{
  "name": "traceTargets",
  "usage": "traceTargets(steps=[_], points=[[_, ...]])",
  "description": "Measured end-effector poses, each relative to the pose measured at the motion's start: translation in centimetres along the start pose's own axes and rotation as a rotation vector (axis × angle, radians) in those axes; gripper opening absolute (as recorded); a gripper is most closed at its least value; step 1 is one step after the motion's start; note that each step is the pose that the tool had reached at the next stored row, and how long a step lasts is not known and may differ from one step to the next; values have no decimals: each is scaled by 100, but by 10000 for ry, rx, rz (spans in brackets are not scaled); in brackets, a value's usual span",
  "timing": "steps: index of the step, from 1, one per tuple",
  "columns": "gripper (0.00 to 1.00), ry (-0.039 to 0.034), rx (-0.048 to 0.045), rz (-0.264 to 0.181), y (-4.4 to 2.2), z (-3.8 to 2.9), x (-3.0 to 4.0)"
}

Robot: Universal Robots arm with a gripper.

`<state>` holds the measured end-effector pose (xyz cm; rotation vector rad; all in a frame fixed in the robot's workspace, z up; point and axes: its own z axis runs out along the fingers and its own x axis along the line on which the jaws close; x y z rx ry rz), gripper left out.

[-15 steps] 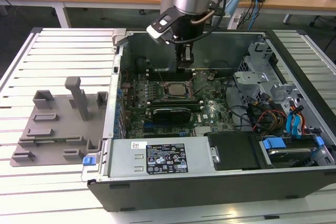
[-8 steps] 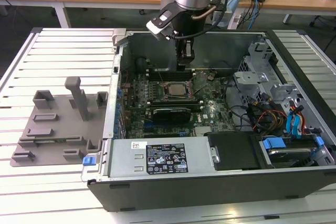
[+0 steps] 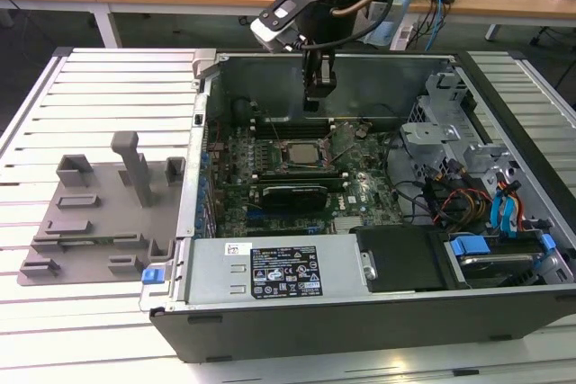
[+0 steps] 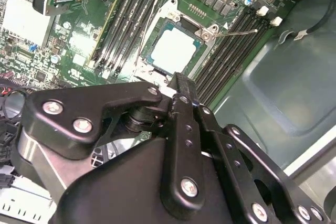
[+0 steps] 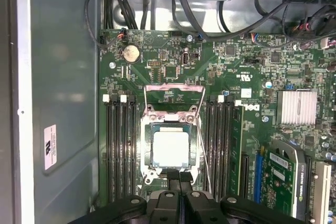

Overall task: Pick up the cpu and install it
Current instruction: 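Place the cpu into insertion slot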

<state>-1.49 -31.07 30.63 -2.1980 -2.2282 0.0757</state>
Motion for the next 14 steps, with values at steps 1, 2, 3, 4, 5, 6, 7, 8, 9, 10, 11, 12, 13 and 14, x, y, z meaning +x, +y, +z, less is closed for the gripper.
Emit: traceTargets(steps=[1, 2, 3, 4, 5, 6, 7, 8, 9, 10, 11, 12, 13, 14], points=[[11, 3, 0, 0, 0, -1, 0], [11, 3, -1, 0, 0, -1, 0], [11, 2, 0, 0, 0, -2, 0], [11, 2, 0, 0, 0, -2, 0], [11, 2, 0, 0, 0, -2, 0], [11, 2, 0, 0, 0, -2, 0], [11, 3, 0, 0, 0, -2, 0], [11, 2, 0, 1, 0, -2, 0], [11, 3, 0, 0, 0, -2, 0], [11, 3, 0, 0, 0, -2, 0], [11, 3, 0, 0, 0, -2, 0], [11, 3, 0, 0, 0, -2, 0], [11, 3, 0, 0, 0, -2, 0], [11, 4, 0, 0, 0, -2, 0]])
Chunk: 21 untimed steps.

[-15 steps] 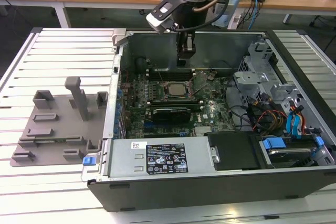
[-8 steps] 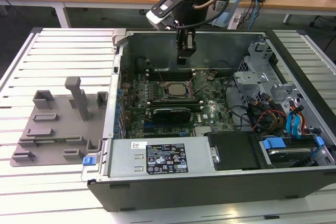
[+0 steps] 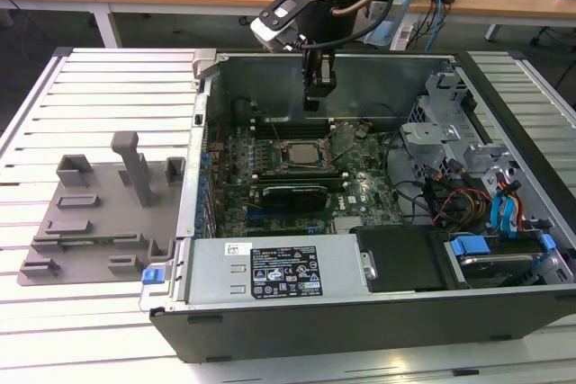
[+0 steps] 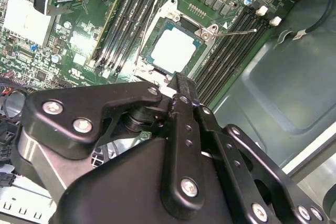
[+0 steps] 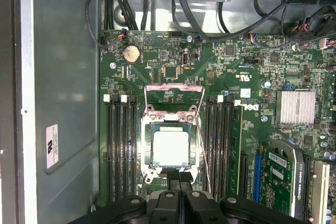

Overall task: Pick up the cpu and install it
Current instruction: 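Close the cpu cover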

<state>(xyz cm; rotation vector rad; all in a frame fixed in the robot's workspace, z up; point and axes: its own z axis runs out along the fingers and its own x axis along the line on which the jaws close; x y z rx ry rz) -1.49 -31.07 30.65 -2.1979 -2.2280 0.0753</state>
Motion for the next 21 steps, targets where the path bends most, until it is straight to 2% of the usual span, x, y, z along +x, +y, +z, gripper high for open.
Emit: traceTargets(steps=[2, 6, 11, 16, 21], points=[[11, 0, 0, 0, 0, 0, 0], [11, -1, 1, -1, 69, -3, -1], [11, 0, 0, -1, 179, -7, -2], [11, 0, 1, 1, 324, -13, -4], [11, 0, 0, 1, 398, -17, -6]])
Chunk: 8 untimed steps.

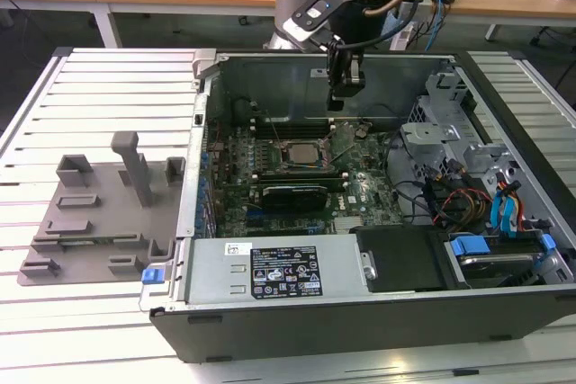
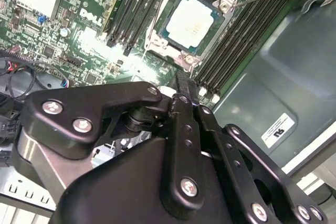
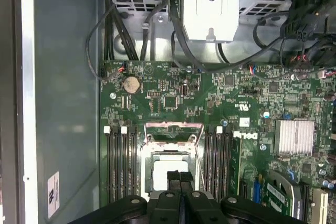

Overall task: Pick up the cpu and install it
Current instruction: 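Close the cpu cover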

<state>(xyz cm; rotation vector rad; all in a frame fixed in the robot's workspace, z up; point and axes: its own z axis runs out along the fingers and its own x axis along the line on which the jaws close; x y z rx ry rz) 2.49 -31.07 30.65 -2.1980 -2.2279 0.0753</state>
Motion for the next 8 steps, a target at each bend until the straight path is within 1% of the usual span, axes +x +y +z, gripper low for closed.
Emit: traceTargets(steps=[1, 3, 6, 8], points=[[11, 0, 0, -1, 41, -2, -1], [11, 0, 0, 0, 95, -4, -1], [11, 0, 0, -2, 166, -7, -2], [11, 0, 0, 0, 191, -8, -2]])
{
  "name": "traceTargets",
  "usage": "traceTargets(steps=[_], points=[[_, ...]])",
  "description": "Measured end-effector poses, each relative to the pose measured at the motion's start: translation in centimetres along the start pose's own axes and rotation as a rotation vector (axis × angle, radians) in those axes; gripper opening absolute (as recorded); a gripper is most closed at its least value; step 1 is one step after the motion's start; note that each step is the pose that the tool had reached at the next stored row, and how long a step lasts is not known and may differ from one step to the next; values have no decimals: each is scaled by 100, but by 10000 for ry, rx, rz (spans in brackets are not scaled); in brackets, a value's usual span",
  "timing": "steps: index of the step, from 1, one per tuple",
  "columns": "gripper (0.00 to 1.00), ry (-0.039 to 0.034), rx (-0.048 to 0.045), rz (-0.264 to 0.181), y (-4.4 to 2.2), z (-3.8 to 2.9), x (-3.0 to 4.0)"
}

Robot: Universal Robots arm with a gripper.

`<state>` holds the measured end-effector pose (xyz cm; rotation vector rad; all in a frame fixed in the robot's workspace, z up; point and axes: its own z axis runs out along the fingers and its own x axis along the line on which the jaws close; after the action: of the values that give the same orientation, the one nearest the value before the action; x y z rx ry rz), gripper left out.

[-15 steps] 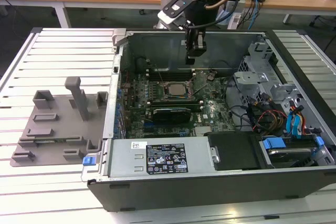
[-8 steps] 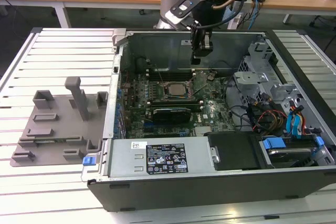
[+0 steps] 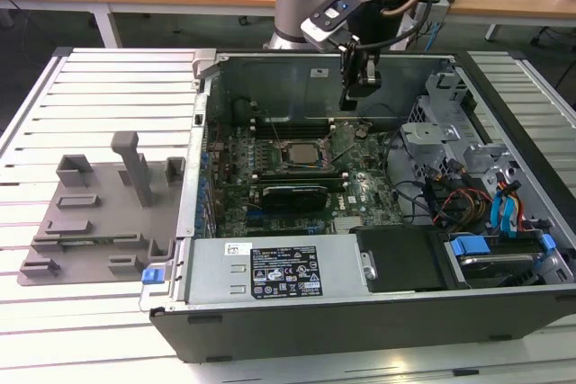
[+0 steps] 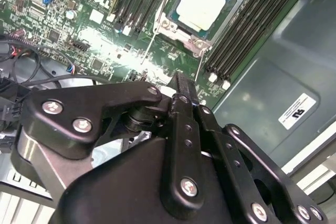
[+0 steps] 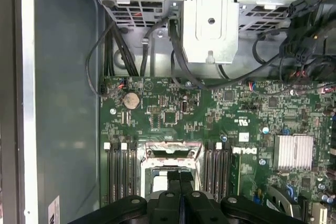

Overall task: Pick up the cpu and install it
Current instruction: 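Close the cpu cover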

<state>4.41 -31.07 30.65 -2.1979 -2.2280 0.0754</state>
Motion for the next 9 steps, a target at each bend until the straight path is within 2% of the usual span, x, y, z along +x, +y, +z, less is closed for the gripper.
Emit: traceTargets(steps=[3, 5, 9], points=[[11, 0, 0, 0, 48, -2, -1], [11, 1, 0, -1, 142, -6, -2], [11, 0, 0, -1, 212, -9, -3]])
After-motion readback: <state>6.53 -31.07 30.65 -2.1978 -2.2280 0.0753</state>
